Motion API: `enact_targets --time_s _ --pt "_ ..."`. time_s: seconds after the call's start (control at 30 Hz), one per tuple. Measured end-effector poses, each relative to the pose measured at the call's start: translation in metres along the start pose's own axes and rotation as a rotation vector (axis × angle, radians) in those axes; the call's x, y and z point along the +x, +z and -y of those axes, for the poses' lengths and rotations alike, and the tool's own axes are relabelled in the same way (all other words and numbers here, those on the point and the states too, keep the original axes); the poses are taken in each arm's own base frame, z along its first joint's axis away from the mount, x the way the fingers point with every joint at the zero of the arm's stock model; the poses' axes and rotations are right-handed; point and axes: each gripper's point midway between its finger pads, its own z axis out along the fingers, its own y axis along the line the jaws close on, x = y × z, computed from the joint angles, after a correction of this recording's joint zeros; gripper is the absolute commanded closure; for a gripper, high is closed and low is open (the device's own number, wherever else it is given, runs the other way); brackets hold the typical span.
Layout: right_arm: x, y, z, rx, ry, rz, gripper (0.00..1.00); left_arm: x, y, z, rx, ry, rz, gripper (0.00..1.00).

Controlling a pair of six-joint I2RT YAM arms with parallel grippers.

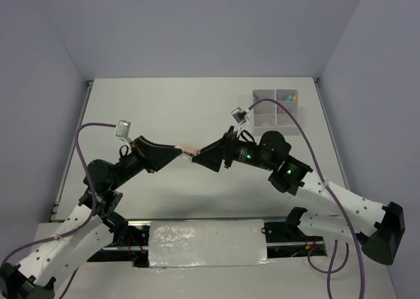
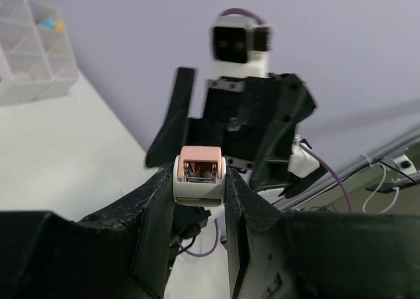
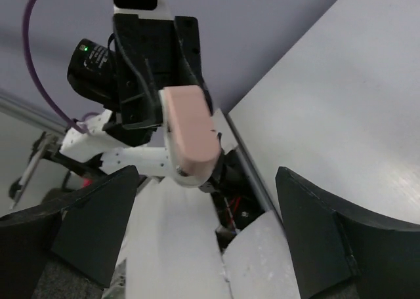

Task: Sort the stationery into containers
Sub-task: Place the stapler in the storage box.

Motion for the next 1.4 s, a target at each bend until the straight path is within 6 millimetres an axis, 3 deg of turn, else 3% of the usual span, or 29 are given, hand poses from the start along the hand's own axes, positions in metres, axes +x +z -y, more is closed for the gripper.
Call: enact_targets --time_s 0.17,0.23,0.5,0.53,0.57,0.6,0.63,0.67,0.8,0.83,0.9,0.93,0.97,1.0,1.1,1.2,1.3,1.4 --pt "0.006 0.019 -0.009 -0.083 0.121 -0.037 0.2 -0.009 -0.003 0.021 0.102 0.052 0.051 1.0" --pt "0.004 0.021 -0.015 -0.115 0.132 -0.035 0.29 -0.01 -0.004 0.025 0.125 0.06 0.062 1.0" --pt "-0.011 0.025 -0.034 -0.203 0.133 0.014 0.53 -0.009 -0.004 0.024 0.149 0.033 0.07 1.0" --pt "-0.011 0.026 -0.034 -0.209 0.135 0.011 0.58 -0.009 -0.004 0.024 0.152 0.03 0.071 1.0" --pt "-0.01 0.027 -0.034 -0.213 0.138 0.008 0.7 -0.009 -0.004 0.025 0.152 0.029 0.072 1.0" --pt "-0.009 0.028 -0.034 -0.217 0.138 0.004 0.77 -0.01 -0.003 0.025 0.152 0.029 0.073 1.0" --pt "-0.009 0.029 -0.035 -0.221 0.136 0.003 0.93 -0.01 -0.003 0.025 0.151 0.025 0.076 1.0" --pt "-0.009 0.029 -0.035 -0.225 0.135 0.002 1.0 -0.011 -0.003 0.024 0.148 0.023 0.079 1.0" --pt "-0.009 0.03 -0.036 -0.232 0.125 0.002 1.0 -0.011 -0.003 0.022 0.141 0.023 0.084 0.97" --pt "-0.009 0.03 -0.035 -0.229 0.12 0.001 1.0 -0.011 -0.003 0.021 0.134 0.02 0.083 0.91" --pt "-0.008 0.03 -0.031 -0.209 0.11 0.002 1.0 -0.01 -0.002 0.017 0.115 0.012 0.08 0.43" --pt "-0.007 0.029 -0.029 -0.196 0.107 -0.001 1.0 -0.01 -0.002 0.014 0.098 0.01 0.077 0.1" --pt "-0.006 0.029 -0.025 -0.179 0.101 -0.006 1.0 -0.009 -0.001 0.009 0.07 0.01 0.072 0.01" --pt "-0.005 0.027 -0.02 -0.155 0.095 -0.01 1.0 -0.01 0.001 0.003 0.032 0.003 0.074 0.01" --pt "-0.015 0.018 0.007 -0.048 0.086 0.008 1.0 -0.021 0.005 -0.015 -0.13 -0.013 0.095 0.01" --pt "-0.042 -0.005 0.065 0.153 0.103 0.09 1.0 -0.049 0.004 -0.028 -0.369 0.0 0.147 0.01" --pt "-0.07 -0.056 0.147 0.459 0.166 0.211 1.0 -0.081 -0.008 -0.036 -0.603 0.064 0.215 0.01" --pt "-0.088 -0.127 0.22 0.768 0.265 0.333 1.0 -0.103 -0.022 -0.04 -0.775 0.17 0.219 0.01"
